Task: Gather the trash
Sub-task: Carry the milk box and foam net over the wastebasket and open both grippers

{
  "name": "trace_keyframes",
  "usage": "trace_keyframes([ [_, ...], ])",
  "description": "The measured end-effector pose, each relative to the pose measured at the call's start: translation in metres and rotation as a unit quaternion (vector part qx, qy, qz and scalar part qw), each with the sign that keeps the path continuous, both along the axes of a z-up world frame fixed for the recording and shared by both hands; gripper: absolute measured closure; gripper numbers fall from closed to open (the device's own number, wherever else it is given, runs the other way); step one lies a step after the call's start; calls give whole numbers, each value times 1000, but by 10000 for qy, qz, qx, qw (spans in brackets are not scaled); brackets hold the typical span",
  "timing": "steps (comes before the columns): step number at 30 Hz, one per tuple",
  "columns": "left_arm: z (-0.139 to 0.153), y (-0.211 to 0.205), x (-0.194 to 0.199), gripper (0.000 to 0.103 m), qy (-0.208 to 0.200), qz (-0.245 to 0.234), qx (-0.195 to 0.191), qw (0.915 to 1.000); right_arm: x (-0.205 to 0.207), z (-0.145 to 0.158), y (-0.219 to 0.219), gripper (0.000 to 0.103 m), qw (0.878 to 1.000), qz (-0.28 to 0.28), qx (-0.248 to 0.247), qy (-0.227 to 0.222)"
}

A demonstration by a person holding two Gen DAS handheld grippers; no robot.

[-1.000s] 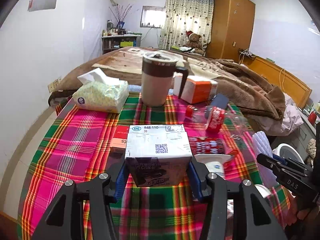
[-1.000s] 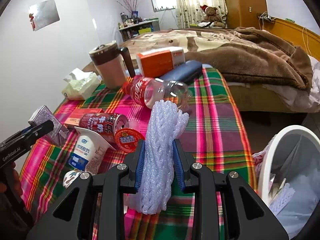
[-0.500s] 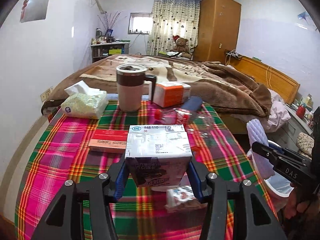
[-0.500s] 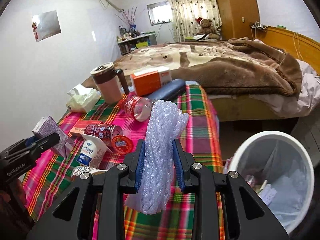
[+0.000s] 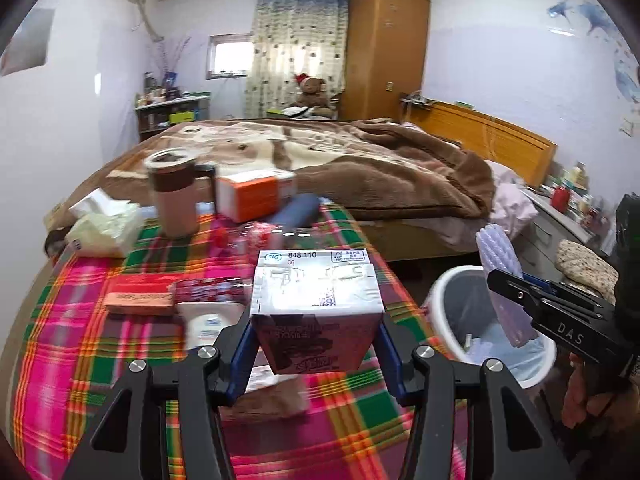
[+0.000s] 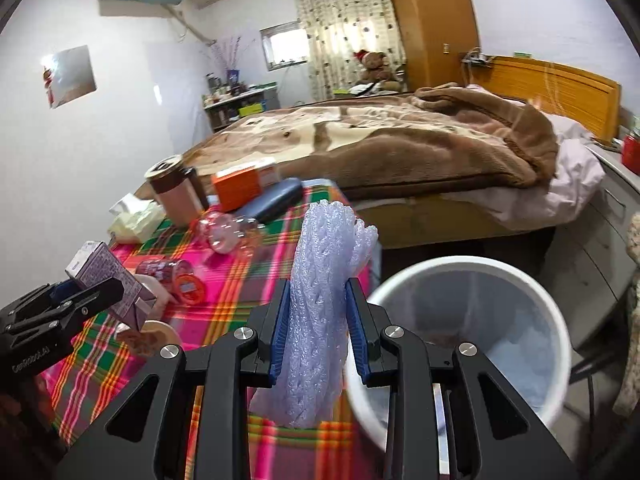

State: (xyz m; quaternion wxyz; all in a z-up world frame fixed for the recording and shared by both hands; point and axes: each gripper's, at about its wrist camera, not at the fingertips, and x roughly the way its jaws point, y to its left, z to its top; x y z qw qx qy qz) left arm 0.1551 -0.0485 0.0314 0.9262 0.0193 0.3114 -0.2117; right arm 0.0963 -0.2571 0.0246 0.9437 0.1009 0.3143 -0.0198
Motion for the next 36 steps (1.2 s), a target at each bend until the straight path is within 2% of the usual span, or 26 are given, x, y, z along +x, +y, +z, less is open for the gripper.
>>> trace_keyframes([
  [12,5,-80,-21,50,-76,-725,-9,9973,-24,4,-51,74,9984,-551,-98,-65],
  [23,-11,-148,-29,50,114,-1272,35,9918,-36,-4,-84,74,9966,-778,-277,46],
  [31,-32,-190,-24,50,352,-1560,128,9870,-30,-23,-103,74,9965,-714,-212,381],
  [36,-46,-204,-19,49,510,-1584,280,9856,-25,-36,-109,73,9959,-622,-193,620],
])
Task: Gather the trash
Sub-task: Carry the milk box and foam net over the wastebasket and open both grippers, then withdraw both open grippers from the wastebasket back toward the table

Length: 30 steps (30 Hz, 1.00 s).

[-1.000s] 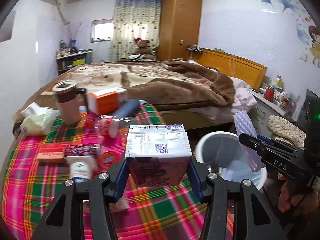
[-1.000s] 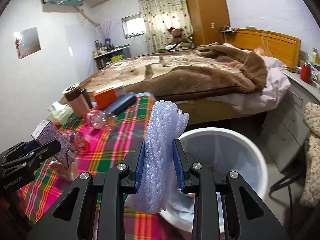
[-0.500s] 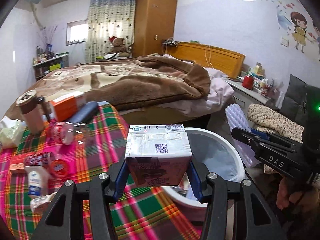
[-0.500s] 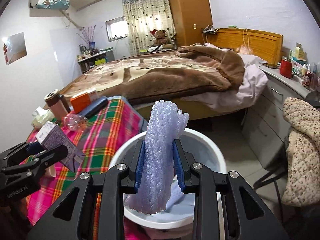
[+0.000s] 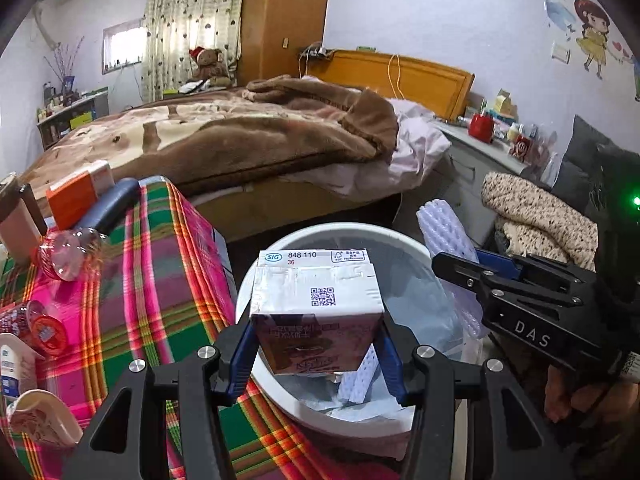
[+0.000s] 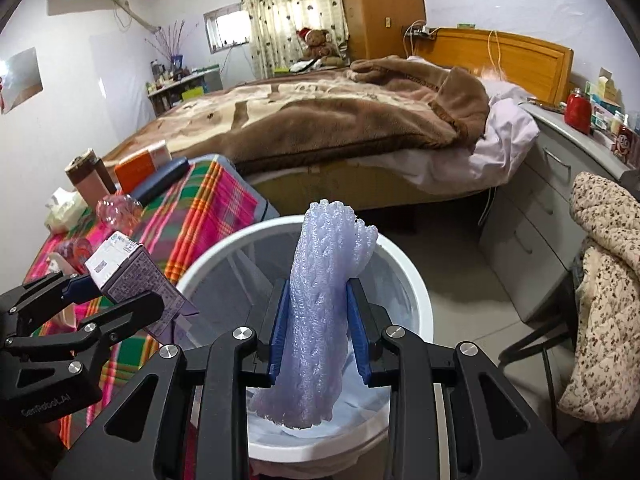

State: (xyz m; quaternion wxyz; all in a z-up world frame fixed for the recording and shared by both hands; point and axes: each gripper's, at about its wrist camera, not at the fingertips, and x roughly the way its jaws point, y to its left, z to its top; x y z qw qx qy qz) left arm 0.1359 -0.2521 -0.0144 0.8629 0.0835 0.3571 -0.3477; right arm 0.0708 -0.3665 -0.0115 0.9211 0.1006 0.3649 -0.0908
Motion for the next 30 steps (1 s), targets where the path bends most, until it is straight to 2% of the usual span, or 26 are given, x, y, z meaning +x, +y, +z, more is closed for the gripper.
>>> trace_keyframes([
  [7,-15,-11,9,49,152,42,116,9998,3,-13,-9,72,9997,34,104,224],
  [13,-21,-15,10,48,180,41,100,9998,3,-18,-9,71,9992,82,6,387],
  [16,-19,-14,9,38,137,64,74,9999,4,-19,-10,65,9990,53,-100,432],
  [20,-17,-11,10,37,140,110,39,9998,2,-18,-12,49,9991,6,-88,410],
  [30,-8,13,12,37,138,311,-111,9994,0,-12,-8,48,9994,-27,-139,309],
])
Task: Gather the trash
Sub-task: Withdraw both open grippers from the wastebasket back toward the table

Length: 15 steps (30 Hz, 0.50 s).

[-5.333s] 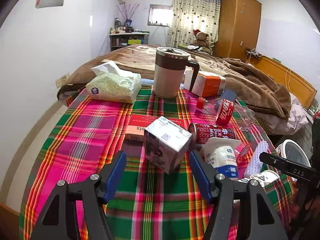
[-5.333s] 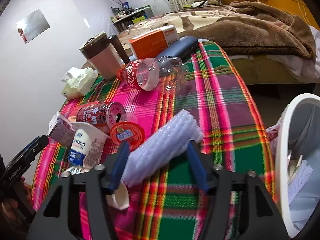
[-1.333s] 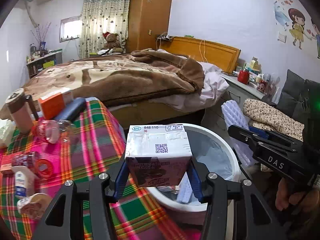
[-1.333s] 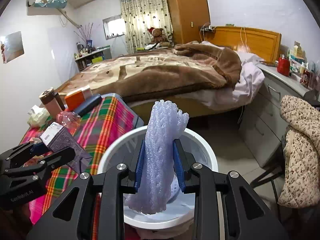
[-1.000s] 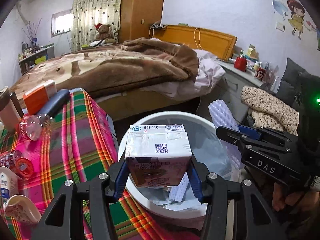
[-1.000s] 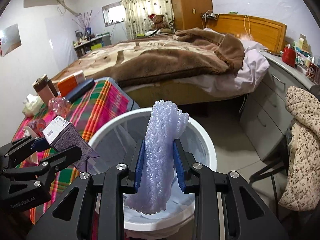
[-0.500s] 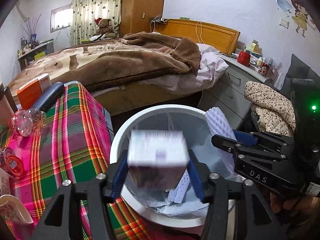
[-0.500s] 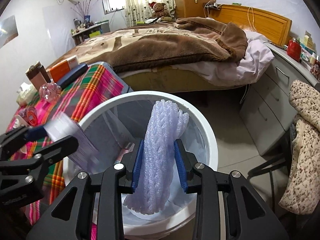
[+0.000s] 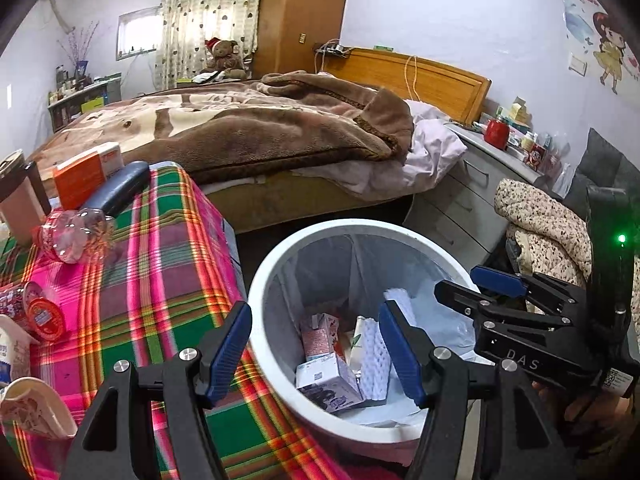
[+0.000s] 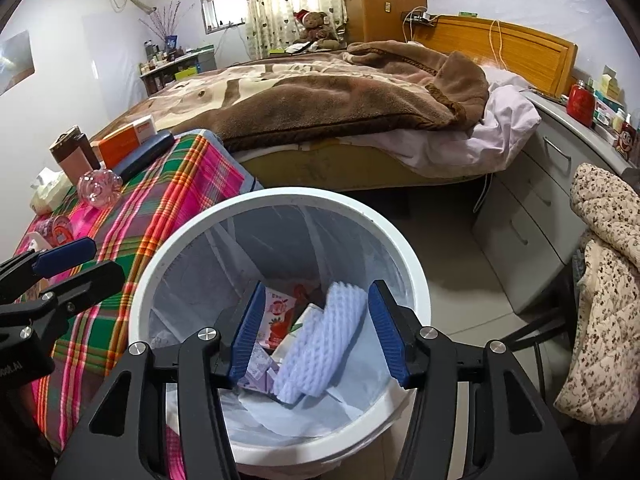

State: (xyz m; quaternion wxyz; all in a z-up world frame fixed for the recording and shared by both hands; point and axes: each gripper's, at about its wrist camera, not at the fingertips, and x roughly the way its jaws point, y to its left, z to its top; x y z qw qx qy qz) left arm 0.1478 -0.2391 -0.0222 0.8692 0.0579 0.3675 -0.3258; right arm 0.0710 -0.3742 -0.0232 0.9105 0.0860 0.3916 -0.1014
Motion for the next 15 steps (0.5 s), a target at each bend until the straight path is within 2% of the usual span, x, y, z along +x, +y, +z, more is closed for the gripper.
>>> trace_keyframes([
  [8,11,32,-1,37,-93,242,-149,9996,-2,12,15,48,9997,62,4,-218],
  [15,22,70,1,37,-259,654,-145,9974,1,19,36,48,9989,245,56,-400],
])
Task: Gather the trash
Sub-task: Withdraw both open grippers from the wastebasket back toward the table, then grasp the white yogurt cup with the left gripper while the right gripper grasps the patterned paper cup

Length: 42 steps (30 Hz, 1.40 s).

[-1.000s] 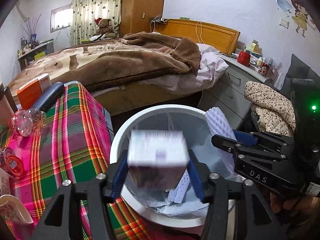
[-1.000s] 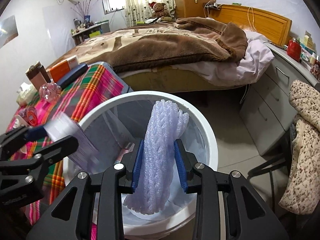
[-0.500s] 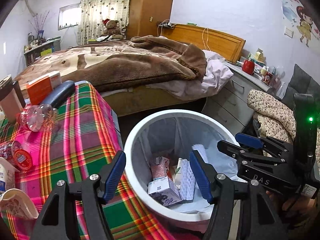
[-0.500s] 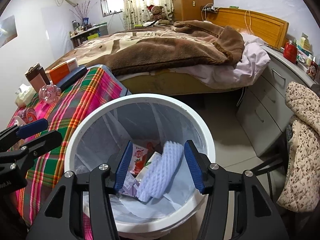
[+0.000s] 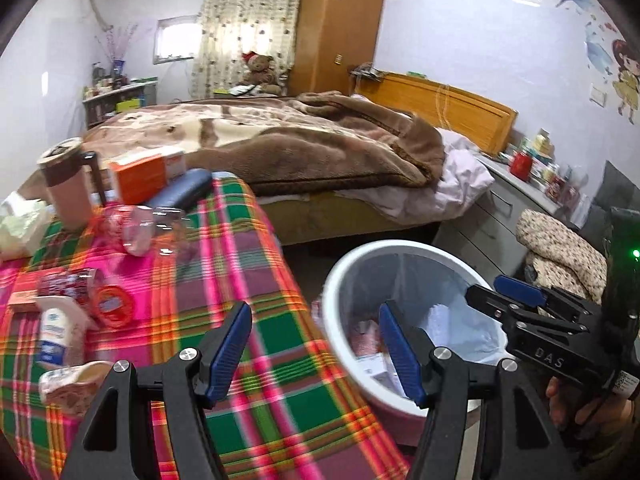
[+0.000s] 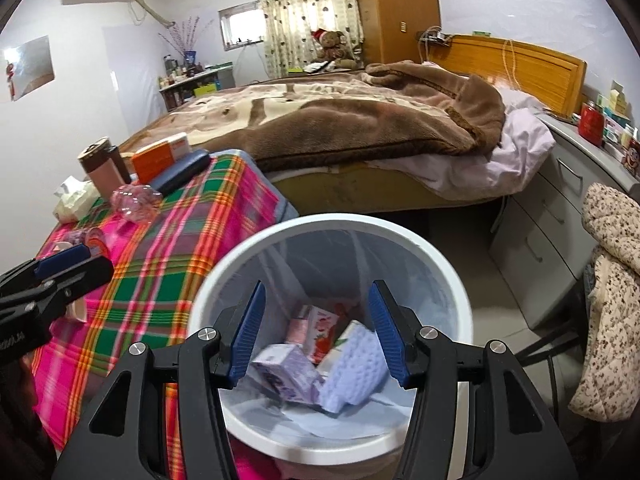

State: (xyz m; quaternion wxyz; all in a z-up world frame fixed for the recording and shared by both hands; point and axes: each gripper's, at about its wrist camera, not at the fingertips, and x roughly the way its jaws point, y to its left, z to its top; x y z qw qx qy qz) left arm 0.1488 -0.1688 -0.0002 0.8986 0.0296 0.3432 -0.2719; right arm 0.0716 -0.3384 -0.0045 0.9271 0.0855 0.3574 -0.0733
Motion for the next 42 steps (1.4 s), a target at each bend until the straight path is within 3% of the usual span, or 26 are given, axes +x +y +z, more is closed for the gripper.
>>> trace_keyframes([
  [17,10,115,16,37,-155,1060,-64,9942,20,3,71,48,9956,904,165,-161],
  [27,-3,185,37,35,83,1583,-34,9873,34,-3,120,48,9883,1523,103,-26],
  [42,-43,199,95,34,864,1211,6,9889,48,-18,178,48,9744,2234,112,244],
])
